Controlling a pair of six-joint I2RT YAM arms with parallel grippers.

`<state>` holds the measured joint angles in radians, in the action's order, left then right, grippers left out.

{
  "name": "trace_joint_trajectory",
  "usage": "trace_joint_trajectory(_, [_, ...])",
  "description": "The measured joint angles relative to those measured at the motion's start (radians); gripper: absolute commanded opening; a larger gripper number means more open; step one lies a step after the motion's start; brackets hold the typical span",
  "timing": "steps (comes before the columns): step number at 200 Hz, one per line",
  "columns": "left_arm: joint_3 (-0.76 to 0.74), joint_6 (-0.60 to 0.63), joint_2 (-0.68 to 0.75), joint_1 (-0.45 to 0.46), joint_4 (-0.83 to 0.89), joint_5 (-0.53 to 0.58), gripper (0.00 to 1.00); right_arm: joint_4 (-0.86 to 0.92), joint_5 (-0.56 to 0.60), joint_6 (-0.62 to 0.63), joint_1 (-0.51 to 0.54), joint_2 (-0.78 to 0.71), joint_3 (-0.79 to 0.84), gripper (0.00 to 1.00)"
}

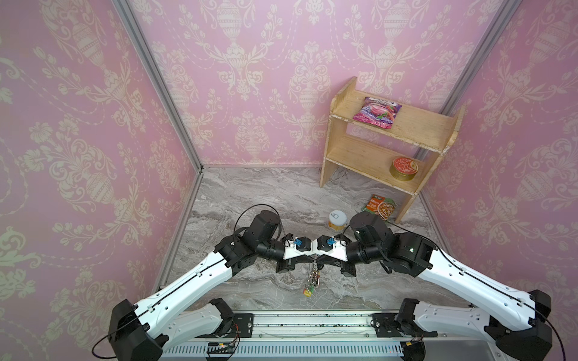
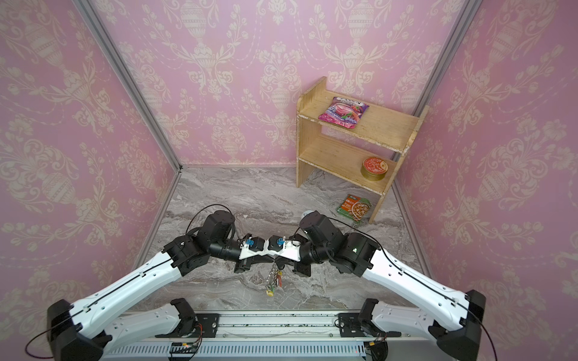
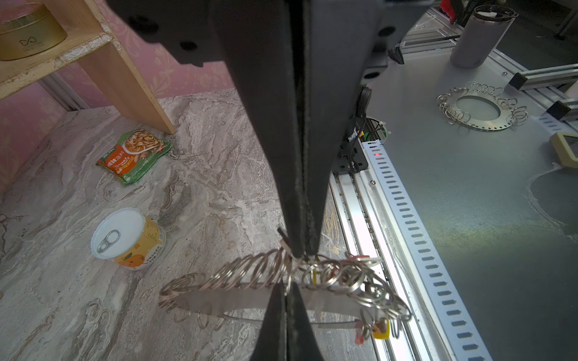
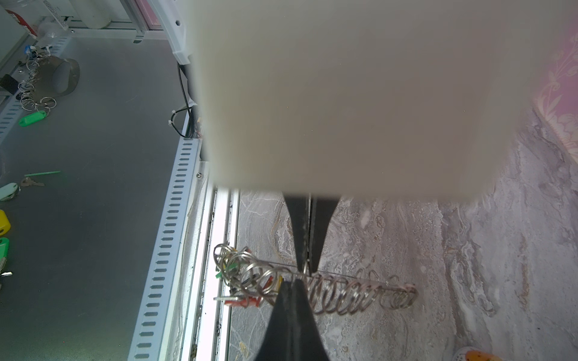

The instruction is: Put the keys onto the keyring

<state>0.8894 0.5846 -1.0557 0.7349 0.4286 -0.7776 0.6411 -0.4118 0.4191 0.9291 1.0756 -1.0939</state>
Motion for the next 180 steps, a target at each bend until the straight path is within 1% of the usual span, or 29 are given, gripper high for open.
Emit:
trace_joint_trajectory(141, [0.003, -0.004, -0.006, -0.008, -0.003, -0.008, 0.0, 0.0, 0.009, 0.0, 0.0, -0.005, 0.0, 0.0])
trace_joint_trajectory(180, [0.006, -0.011, -0.014, -0.015, -0.005, -0.027, 0.0, -0.002, 0.013, 0.0, 0.0, -0.008, 0.0, 0.0])
